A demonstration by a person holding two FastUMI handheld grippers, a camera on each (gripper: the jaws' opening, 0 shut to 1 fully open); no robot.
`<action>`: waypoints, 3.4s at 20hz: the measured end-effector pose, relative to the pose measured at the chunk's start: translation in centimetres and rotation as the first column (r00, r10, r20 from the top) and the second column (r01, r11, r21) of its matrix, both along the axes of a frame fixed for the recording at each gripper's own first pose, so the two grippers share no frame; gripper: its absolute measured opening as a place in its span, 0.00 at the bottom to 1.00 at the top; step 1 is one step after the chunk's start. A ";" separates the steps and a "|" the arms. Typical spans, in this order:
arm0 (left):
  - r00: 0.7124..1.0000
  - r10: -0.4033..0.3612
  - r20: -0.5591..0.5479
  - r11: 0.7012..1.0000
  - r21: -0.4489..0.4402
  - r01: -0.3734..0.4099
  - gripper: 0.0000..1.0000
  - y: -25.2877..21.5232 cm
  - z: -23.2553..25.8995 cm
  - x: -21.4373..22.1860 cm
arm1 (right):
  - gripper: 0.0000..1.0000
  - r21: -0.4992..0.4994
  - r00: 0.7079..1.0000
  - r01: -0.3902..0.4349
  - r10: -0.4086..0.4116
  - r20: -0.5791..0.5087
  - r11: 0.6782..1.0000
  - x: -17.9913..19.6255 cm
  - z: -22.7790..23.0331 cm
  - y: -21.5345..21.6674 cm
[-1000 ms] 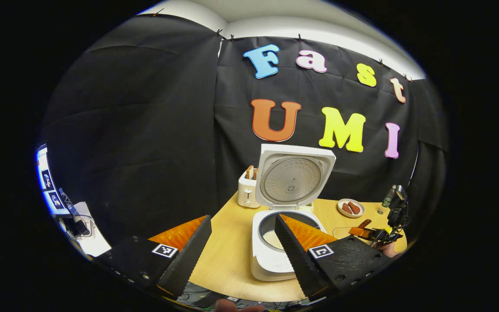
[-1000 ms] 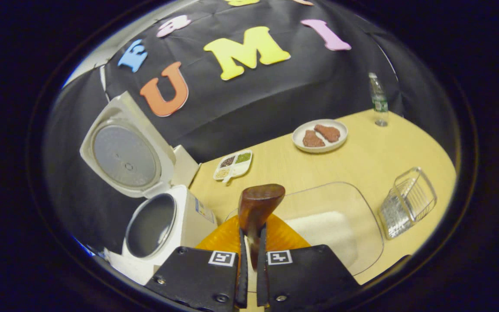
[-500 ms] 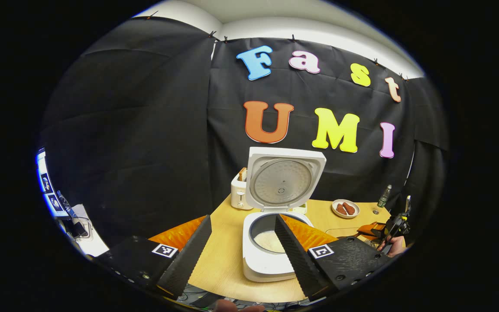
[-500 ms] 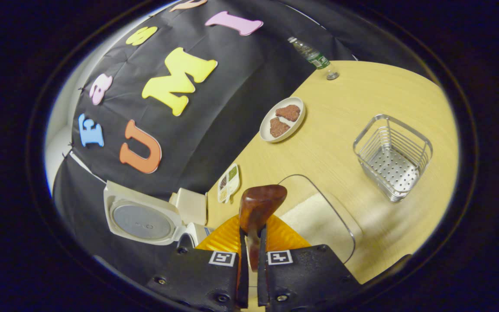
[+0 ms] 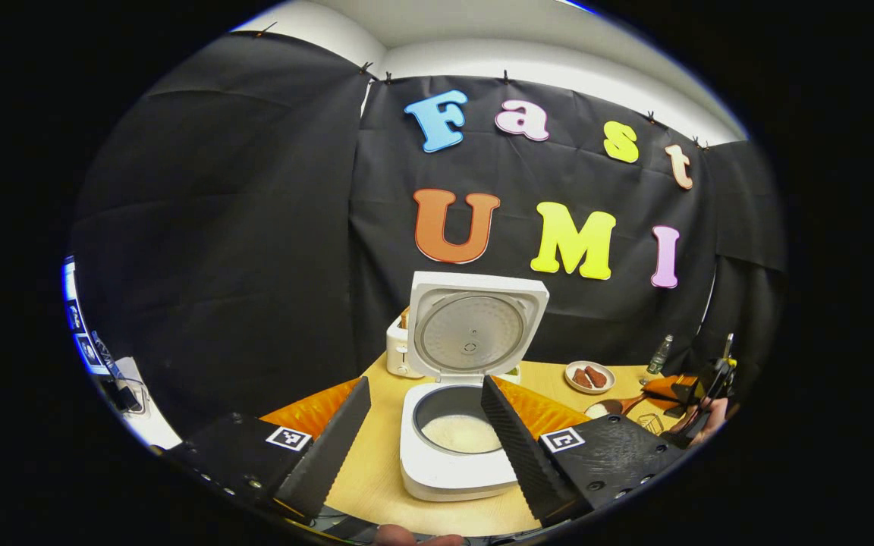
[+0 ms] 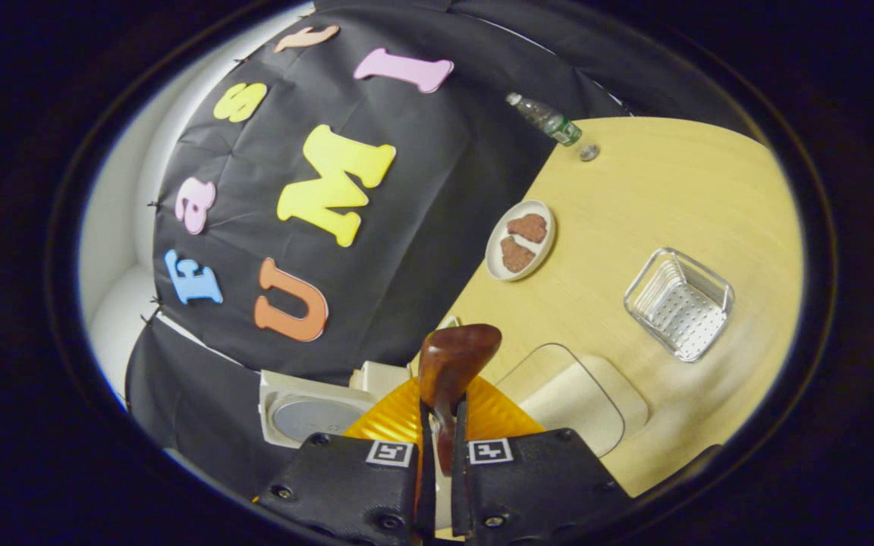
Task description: Close the left gripper, press the button to open the rice cooker; take a wooden spoon from the chopstick holder with the right hand, scoop a spoonful of rice and pour it into the rice cooker, then put the wooden spoon back into the chopstick holder.
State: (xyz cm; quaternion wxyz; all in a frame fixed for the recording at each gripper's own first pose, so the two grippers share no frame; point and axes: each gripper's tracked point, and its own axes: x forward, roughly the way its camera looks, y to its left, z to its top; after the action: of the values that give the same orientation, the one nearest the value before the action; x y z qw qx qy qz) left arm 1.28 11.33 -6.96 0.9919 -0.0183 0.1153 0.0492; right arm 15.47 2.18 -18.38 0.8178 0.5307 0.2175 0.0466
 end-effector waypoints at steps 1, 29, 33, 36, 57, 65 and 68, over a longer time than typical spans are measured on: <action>1.000 0.000 0.005 1.000 0.006 0.000 0.95 0.2 0.1 -0.2 | 0.13 0.005 1.000 -0.011 0.011 0.019 1.000 0.2 1.5 0.8; 1.000 0.017 -0.013 0.999 -0.036 -0.018 0.95 3.4 -3.2 -5.3 | 0.13 -0.651 0.910 -0.185 0.378 0.169 0.736 5.8 9.4 21.0; 1.000 0.016 -0.018 0.999 -0.036 -0.017 0.94 3.6 -3.6 -5.0 | 0.13 -0.730 0.880 -0.158 0.429 0.201 0.665 5.4 10.8 22.3; 1.000 0.026 -0.012 0.999 -0.042 -0.026 0.94 3.9 -3.5 -4.8 | 0.13 -0.791 0.849 -0.130 0.479 0.223 0.598 4.9 11.7 23.3; 0.998 0.054 -0.009 0.996 -0.063 -0.055 0.94 4.8 -3.2 -5.5 | 0.13 -0.904 0.710 -0.048 0.651 0.269 0.425 1.1 13.6 26.8; 1.000 0.006 0.005 0.999 -0.051 -0.006 0.94 0.7 -2.0 -4.7 | 0.12 -0.745 0.806 -0.073 0.479 0.348 0.663 -0.5 17.8 17.1; 0.999 -0.044 0.017 0.998 -0.054 0.045 0.94 -2.7 -1.3 -3.2 | 0.13 -0.689 0.856 -0.044 0.383 0.347 0.723 -0.6 17.9 10.9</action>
State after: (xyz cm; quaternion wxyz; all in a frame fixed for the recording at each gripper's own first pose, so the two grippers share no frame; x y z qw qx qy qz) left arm -1.91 8.67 -8.24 0.9928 -0.0431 0.1089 0.0236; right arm 14.83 13.06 -0.49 0.9671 0.1505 0.0781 0.1899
